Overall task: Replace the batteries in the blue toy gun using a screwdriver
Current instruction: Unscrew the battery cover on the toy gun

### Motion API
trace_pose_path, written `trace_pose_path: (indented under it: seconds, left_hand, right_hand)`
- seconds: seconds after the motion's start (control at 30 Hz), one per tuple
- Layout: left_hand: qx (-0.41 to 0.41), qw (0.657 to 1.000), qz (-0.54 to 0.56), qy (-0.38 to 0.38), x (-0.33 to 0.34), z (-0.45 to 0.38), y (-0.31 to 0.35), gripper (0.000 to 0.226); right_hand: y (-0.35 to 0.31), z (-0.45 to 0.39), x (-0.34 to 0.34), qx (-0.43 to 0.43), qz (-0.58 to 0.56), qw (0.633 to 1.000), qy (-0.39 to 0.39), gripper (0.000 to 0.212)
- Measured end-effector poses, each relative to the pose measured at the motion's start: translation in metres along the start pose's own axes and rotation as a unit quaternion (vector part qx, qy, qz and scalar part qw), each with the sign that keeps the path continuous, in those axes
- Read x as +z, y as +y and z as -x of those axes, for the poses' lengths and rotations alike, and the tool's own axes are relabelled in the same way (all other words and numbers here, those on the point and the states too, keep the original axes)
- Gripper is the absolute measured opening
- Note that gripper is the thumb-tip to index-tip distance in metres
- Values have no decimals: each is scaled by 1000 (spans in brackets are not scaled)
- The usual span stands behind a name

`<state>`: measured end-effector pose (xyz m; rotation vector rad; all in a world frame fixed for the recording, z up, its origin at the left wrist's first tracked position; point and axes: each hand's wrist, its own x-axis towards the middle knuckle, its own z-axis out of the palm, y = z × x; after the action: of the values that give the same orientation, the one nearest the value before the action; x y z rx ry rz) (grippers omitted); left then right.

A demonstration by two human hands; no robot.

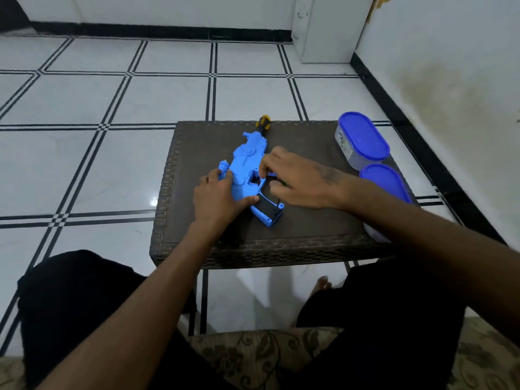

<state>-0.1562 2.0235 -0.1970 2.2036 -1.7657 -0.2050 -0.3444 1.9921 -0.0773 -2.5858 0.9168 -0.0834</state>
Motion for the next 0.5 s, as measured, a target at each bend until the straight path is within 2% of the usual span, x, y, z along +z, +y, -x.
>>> trace_pose_path:
  seconds: [0.13, 0.23, 0.33, 0.43, 0.5]
  left_hand:
    - [-4, 1000, 1, 0, 2, -1, -1, 92]
    - [-9, 1000, 9, -3, 2, -1, 0, 92]
    - [-11, 1000, 16, 4, 3, 1, 0, 91]
    - [-10, 1000, 14, 6, 4, 1, 0, 91]
    - [-10, 1000, 15, 6, 5, 1, -2, 91]
  right_hand:
    - [-12, 2, 3, 81, 191, 977, -49, 37]
    - [-9, 3, 1, 4, 275, 960, -51, 19]
    - [7, -4, 4, -82, 224, 970, -42, 17]
    - [13, -11, 4, -103, 138, 985, -31, 26]
    - [16, -10, 4, -110, 107, 988, -16, 22]
